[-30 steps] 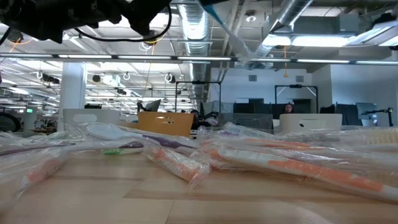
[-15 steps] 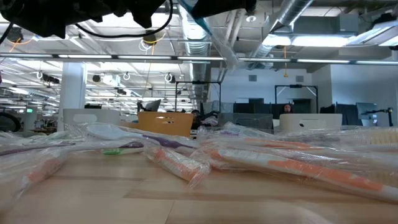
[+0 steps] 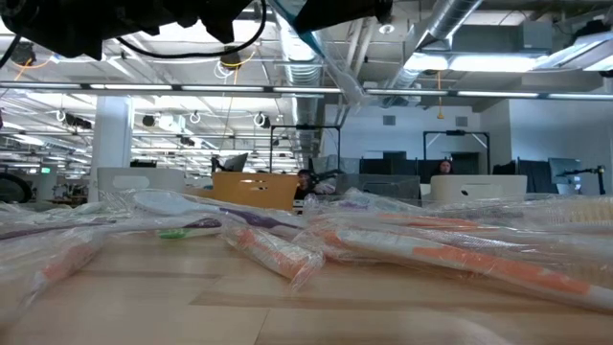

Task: Pick & Place Toothbrushes
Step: Put the blue toothbrush into the left white bin

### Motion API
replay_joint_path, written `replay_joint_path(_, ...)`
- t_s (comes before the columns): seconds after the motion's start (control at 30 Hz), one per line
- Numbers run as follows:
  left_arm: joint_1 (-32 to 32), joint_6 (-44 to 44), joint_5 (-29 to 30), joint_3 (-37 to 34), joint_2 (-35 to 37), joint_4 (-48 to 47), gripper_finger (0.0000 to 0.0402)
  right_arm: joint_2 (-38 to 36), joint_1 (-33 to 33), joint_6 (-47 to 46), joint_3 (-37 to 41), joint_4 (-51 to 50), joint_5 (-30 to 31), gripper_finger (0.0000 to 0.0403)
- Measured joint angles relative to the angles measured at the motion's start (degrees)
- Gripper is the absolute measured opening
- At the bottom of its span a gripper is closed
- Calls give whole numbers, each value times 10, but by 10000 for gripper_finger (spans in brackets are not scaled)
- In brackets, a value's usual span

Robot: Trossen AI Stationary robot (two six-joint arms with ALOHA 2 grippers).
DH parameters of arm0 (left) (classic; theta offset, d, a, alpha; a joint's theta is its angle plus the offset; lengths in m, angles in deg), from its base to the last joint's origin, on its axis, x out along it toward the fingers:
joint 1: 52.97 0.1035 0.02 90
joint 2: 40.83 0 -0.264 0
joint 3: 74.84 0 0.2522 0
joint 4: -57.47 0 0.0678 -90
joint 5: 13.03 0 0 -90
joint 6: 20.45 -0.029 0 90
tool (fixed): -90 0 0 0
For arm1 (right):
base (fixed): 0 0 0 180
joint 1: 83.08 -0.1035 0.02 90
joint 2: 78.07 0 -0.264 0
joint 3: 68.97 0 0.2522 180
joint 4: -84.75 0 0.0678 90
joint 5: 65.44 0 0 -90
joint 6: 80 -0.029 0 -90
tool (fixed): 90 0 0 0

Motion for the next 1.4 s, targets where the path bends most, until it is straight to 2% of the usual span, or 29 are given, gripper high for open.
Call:
replay_joint_path(0.33, 6, 0, 4, 0, 0, 0, 163, 0, 13, 2, 0, 0, -30, 0)
replay_joint_path(0.5, 12, 1, 9, 1, -4, -1, 117, 0, 18, 2, 0, 0, -40, 0)
replay_joint_path(0.67, 12, 2, 30, 1, -9, -4, 45, 0, 19, -1, 0, 1, -44, 18)
replay_joint_path(0.77, 12, 5, 36, 1, -9, -7, 16, 0, 19, -22, 0, 1, -44, 44)
replay_joint_path(1.0, 12, 15, 58, 1, -8, -18, 17, 0, 18, -65, 0, -37, -43, 131)
replay_joint_path(1.13, 12, 2, 78, 1, 17, -60, 17, 0, 17, -112, 0, -100, -44, 192)
replay_joint_path(1.27, 5, -52, 177, 1, 94, -165, 17, 0, 8, -176, 0, -175, -45, 236)
replay_joint_path(1.4, 5, -63, 273, 1, 194, -274, 17, 0, -8, -226, 0, -209, -46, 250)
